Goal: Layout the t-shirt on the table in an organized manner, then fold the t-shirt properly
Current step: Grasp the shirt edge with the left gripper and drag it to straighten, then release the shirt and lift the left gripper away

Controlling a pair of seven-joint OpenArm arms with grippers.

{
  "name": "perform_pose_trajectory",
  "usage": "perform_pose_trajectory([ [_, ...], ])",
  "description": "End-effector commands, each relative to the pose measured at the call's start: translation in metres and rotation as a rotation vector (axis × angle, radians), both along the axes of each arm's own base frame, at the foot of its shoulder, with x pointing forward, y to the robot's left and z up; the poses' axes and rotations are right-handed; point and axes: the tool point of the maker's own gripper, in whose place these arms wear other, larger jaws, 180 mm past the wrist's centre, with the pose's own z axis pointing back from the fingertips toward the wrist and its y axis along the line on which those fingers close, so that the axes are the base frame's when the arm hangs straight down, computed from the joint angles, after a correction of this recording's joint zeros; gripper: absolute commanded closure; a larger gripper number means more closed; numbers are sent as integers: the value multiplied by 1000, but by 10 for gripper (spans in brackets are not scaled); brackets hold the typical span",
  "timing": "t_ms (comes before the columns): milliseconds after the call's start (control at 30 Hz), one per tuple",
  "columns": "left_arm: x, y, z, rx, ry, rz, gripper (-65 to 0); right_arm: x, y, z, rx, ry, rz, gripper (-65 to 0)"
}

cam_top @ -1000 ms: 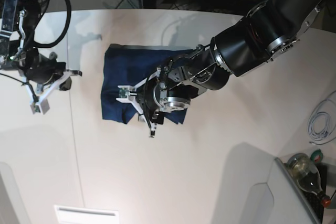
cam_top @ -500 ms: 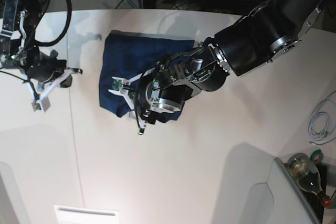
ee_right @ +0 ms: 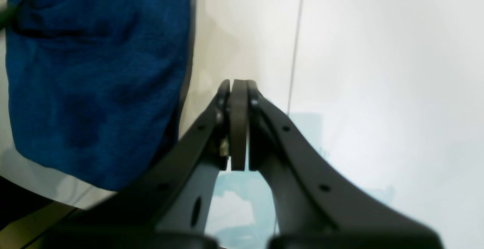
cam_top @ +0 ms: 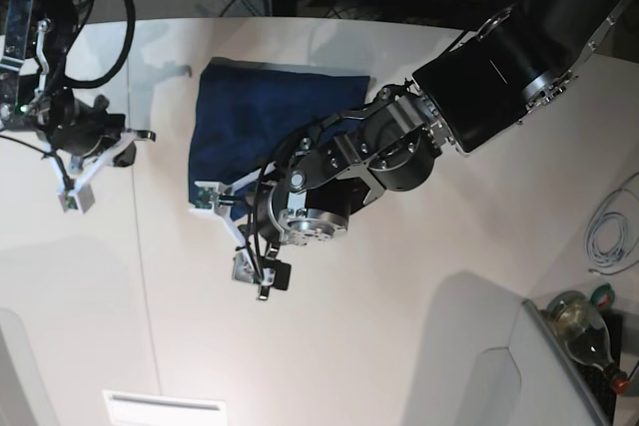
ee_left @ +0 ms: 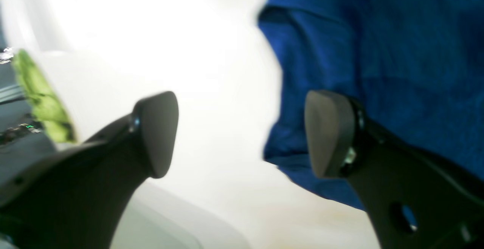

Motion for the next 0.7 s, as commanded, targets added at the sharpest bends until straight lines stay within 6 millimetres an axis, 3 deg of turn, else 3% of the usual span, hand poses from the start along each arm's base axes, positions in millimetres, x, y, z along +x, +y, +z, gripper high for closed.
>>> perform_pose_trajectory([
  [0,7,-1,19,-22,-49,6,-454,11,-2,12,1,-53,3,-2],
  [67,6,2,34,-49,-77,25,-382,11,-2,14,-2,-59,5,-2],
  [133,1,17,43,-128,-65,109,-229,7,-10,21,-37,-79,17,-2],
  [200,-2,34,54,-227,-54,205,-28,5,-12,37,-63,-153,30,-2],
  [233,-5,46,58,-274,-48,265,0,2,-11,44,-68,-192,28,-2],
  [367,-29,88,64,-396,-28,428,0,-21,-4,57,-82,-232,51,0],
  [533,-90,131,12,-422,120,580,0,-69,-1,42,-84,-144,67,0],
  [667,-144,151,-16,-434,223,625,0,-107,6,40,-81,-84,85,-5],
])
